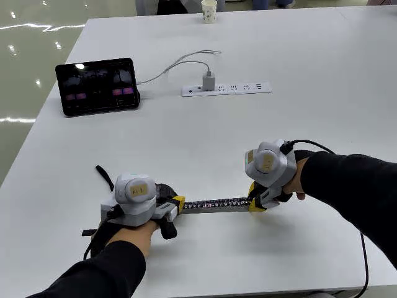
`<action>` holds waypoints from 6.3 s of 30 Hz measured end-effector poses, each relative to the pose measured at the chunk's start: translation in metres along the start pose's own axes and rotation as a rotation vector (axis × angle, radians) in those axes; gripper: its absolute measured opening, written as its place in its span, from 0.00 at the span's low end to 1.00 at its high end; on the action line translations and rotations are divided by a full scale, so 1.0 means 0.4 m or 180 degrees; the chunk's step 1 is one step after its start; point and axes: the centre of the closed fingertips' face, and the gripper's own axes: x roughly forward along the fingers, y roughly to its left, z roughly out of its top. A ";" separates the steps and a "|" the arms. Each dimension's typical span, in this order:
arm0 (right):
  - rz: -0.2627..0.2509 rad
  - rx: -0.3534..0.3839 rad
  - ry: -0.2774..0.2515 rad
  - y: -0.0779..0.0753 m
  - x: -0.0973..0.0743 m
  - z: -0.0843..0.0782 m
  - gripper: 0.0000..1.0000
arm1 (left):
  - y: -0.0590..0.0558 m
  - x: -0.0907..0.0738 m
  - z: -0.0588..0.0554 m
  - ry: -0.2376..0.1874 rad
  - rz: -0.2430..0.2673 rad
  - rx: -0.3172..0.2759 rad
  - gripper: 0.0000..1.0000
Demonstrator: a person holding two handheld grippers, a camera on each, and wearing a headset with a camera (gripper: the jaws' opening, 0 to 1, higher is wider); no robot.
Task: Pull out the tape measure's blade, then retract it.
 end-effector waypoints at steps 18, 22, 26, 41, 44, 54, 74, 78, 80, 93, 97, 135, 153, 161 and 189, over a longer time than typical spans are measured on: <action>0.0004 0.0033 -0.0089 0.005 0.009 0.025 0.11 | -0.002 -0.003 0.003 0.0009 -0.0008 0.0001 0.61; 0.0012 0.0023 -0.0103 0.005 0.009 0.033 0.11 | -0.002 -0.004 0.005 0.0005 -0.0009 0.0006 0.61; 0.0019 0.0026 -0.0121 0.002 0.012 0.041 0.11 | -0.003 -0.004 0.004 0.0017 -0.0010 0.0007 0.61; 0.0018 0.0011 -0.0189 0.001 0.021 0.061 0.11 | -0.004 -0.005 -0.002 0.0026 -0.0009 0.0000 0.61; 0.0015 0.0004 -0.0194 0.001 0.022 0.063 0.11 | -0.003 -0.005 -0.002 0.0030 -0.0008 -0.0004 0.61; 0.0011 0.0018 -0.0224 0.006 0.026 0.074 0.11 | -0.002 -0.005 -0.002 0.0028 -0.0020 -0.0006 0.61; 0.0029 0.0030 -0.0288 0.008 0.037 0.095 0.11 | -0.003 -0.006 0.001 0.0014 -0.0044 -0.0018 0.61; 0.0032 0.0029 -0.0302 0.008 0.041 0.101 0.11 | -0.003 -0.005 0.001 0.0008 -0.0038 -0.0016 0.61; 0.0031 0.0032 -0.0314 0.008 0.043 0.104 0.11 | -0.004 -0.005 0.001 0.0008 -0.0037 -0.0017 0.61; 0.0032 0.0024 -0.0400 0.009 0.048 0.118 0.11 | -0.005 -0.004 0.000 0.0020 -0.0040 -0.0027 0.61; 0.0033 0.0018 -0.0410 0.010 0.050 0.121 0.11 | -0.004 -0.002 0.000 0.0021 -0.0038 -0.0029 0.61; 0.0042 0.0099 -0.0593 0.018 0.065 0.172 0.11 | -0.003 -0.001 -0.001 0.0056 -0.0065 -0.0022 0.61; 0.0041 0.0053 -0.0689 0.030 0.079 0.207 0.11 | -0.005 -0.004 -0.002 0.0050 -0.0073 -0.0024 0.61; 0.0050 0.0062 -0.0709 0.036 0.082 0.220 0.11 | -0.005 -0.003 -0.002 0.0057 -0.0075 -0.0030 0.61; 0.0041 0.0118 -0.0828 0.030 0.102 0.263 0.11 | -0.001 -0.005 -0.002 0.0028 -0.0122 -0.0097 0.61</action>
